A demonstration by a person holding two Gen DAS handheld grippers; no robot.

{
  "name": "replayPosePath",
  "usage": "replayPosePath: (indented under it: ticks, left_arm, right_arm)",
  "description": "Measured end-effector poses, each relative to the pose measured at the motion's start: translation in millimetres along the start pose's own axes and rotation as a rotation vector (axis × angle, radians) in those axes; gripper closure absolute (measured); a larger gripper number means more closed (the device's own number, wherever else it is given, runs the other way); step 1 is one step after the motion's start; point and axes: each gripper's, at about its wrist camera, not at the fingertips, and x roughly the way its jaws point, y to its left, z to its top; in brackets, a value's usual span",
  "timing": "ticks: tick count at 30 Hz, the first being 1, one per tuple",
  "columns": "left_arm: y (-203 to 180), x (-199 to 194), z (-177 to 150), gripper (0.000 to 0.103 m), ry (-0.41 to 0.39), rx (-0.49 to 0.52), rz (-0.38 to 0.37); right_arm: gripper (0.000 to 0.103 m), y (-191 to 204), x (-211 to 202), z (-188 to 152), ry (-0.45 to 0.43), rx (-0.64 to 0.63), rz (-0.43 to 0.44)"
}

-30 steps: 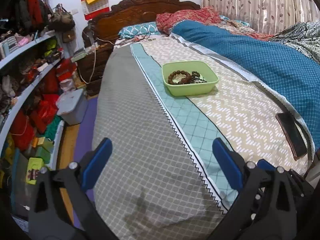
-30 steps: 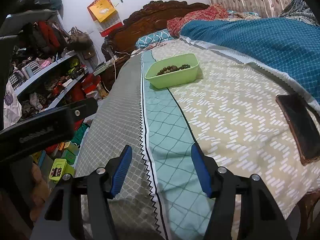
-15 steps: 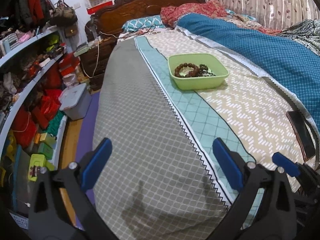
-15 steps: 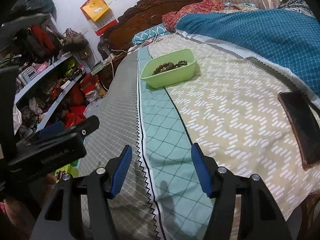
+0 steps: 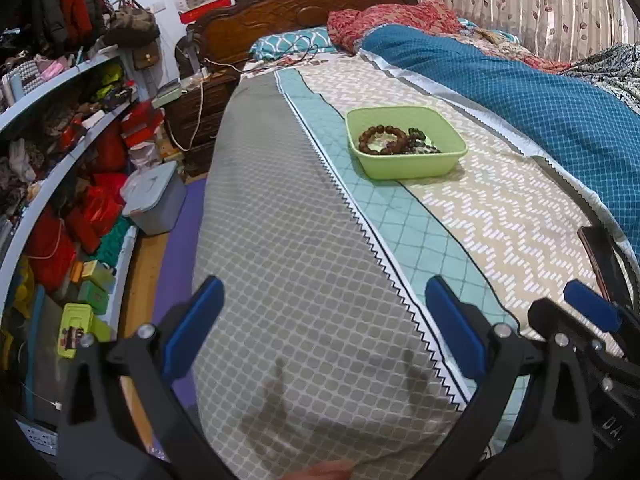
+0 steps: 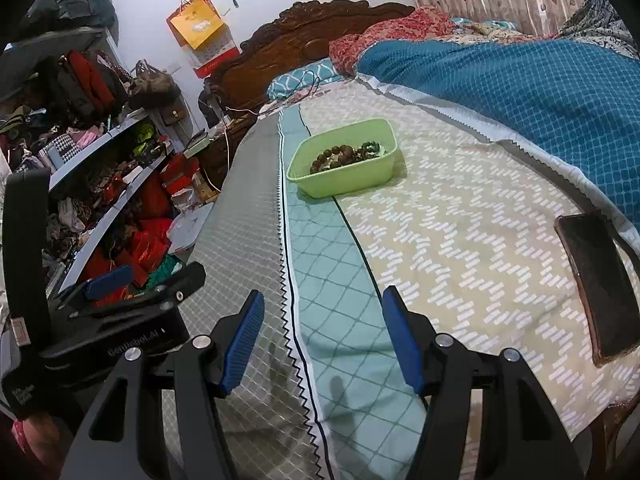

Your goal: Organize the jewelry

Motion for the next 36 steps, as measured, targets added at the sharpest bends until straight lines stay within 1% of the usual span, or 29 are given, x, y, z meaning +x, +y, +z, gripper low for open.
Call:
replayPosePath:
  ticks: [19,25,36]
  left_arm:
    - [2.0,-2.0,-3.3,0.006,0.015,0.004,-0.014]
    - [2.7,-3.2,-5.7,0.006,0.014,0.001,-0.013]
    - [2.3,-0.2,-7.5,0.006,0.036,0.002,-0.027]
  right_arm:
    - [0.069,4.3,-6.1,-5.3,-0.032,-0.002,-0.01]
    - [0.069,4.4,-6.8,-7.1,-0.032,-0.003,-0.011]
    - [0.069,6.7,-7.1,-8.4,-0.033,0.001,-0.01]
